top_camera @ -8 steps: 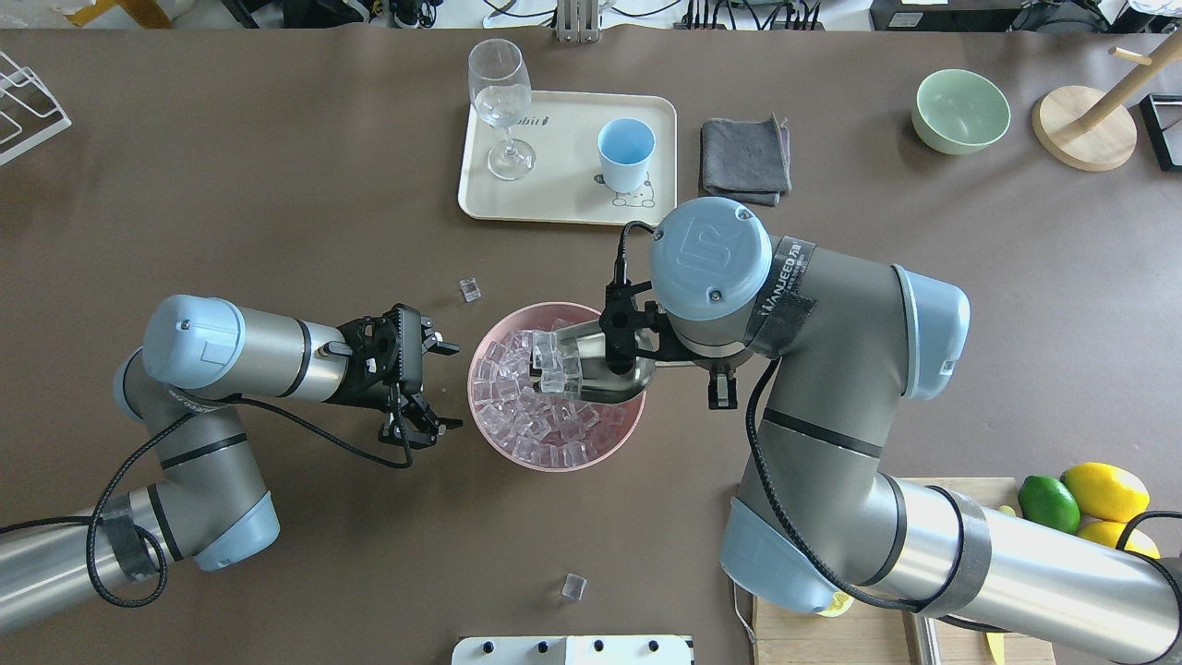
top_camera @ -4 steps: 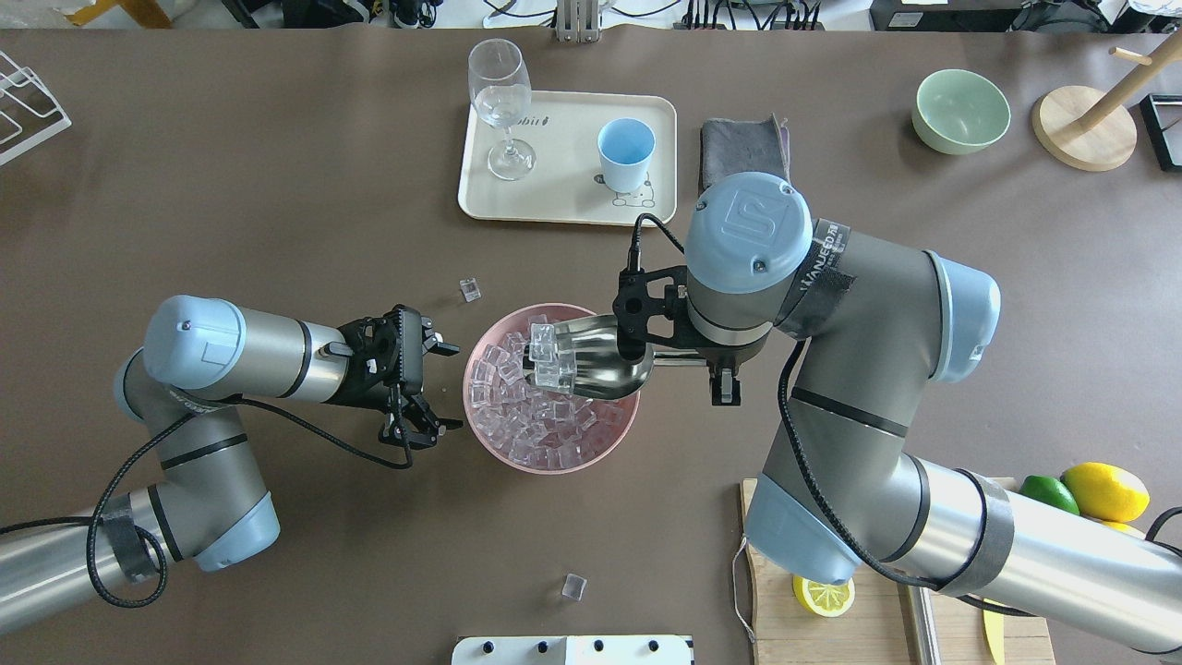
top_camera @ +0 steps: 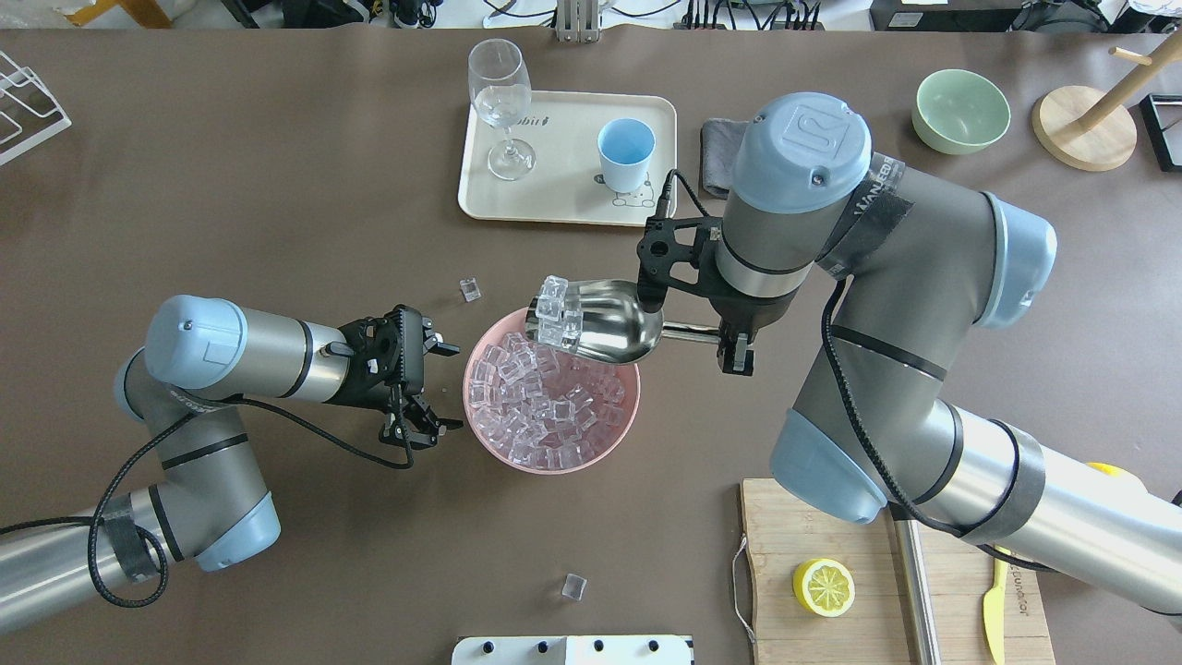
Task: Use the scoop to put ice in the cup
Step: 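Carry the filled scoop to the light-blue cup while the left arm withdraws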
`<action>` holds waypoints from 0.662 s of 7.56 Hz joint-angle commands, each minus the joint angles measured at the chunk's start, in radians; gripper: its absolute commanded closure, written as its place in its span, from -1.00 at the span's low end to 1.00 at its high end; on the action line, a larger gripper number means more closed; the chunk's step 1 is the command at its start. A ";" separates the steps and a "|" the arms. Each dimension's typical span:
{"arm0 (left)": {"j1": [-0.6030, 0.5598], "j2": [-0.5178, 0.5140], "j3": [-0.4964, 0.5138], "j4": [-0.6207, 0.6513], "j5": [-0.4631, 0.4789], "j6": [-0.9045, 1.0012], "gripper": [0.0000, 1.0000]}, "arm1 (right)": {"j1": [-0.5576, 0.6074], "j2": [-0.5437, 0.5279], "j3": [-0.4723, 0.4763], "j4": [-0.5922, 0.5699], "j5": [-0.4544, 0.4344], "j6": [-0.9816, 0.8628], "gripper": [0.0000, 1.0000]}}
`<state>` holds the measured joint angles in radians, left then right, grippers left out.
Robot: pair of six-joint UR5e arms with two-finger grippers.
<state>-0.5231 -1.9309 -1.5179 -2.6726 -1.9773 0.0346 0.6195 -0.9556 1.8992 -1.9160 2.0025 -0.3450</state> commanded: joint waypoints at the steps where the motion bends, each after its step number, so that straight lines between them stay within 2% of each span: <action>1: 0.002 0.001 0.001 0.005 0.000 -0.001 -0.97 | 0.095 0.001 0.001 -0.001 0.108 0.129 1.00; 2: 0.002 0.000 -0.001 0.020 0.000 -0.001 -0.97 | 0.130 0.001 -0.002 -0.004 0.152 0.212 1.00; 5: -0.003 0.004 -0.002 0.066 -0.003 0.005 -0.97 | 0.184 0.024 -0.046 -0.021 0.156 0.242 1.00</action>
<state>-0.5231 -1.9303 -1.5187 -2.6312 -1.9782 0.0369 0.7728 -0.9489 1.8900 -1.9296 2.1534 -0.1159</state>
